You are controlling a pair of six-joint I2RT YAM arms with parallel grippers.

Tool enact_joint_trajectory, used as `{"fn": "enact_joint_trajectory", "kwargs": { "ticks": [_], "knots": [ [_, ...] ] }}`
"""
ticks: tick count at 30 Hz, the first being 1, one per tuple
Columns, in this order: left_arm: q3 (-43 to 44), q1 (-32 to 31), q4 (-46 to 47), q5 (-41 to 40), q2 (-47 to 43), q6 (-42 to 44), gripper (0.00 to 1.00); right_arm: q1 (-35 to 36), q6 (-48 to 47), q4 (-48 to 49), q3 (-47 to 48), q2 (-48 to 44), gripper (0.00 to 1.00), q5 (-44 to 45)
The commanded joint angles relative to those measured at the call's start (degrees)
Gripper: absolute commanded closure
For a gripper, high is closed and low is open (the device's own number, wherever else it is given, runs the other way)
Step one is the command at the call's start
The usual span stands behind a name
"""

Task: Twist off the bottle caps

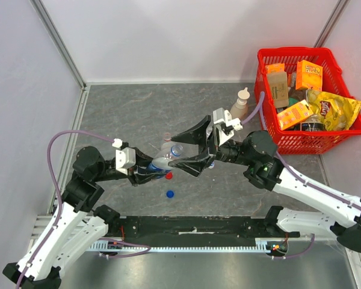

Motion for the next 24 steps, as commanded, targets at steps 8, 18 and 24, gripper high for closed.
{"fn": "enact_joint_trajectory", "kwargs": {
  "ticks": [8, 18, 24],
  "knots": [
    [0.3, -0.1, 7.5, 3.6, 0.6, -2.1, 0.73, 0.1, 3.9, 6.6, 3.2, 3.5, 0.65, -3.7],
    [0.4, 0.0, 5.8, 4.5, 1.8, -0.9, 0.41, 0.1, 1.7, 4.6, 2.8, 2.2, 1.00, -2.0],
    [0.9, -0.1, 3.0, 2.6, 1.1, 1.2, 0.09, 0.1, -4.9, -4.3, 2.6, 1.4, 1.00, 2.7]
  ]
}}
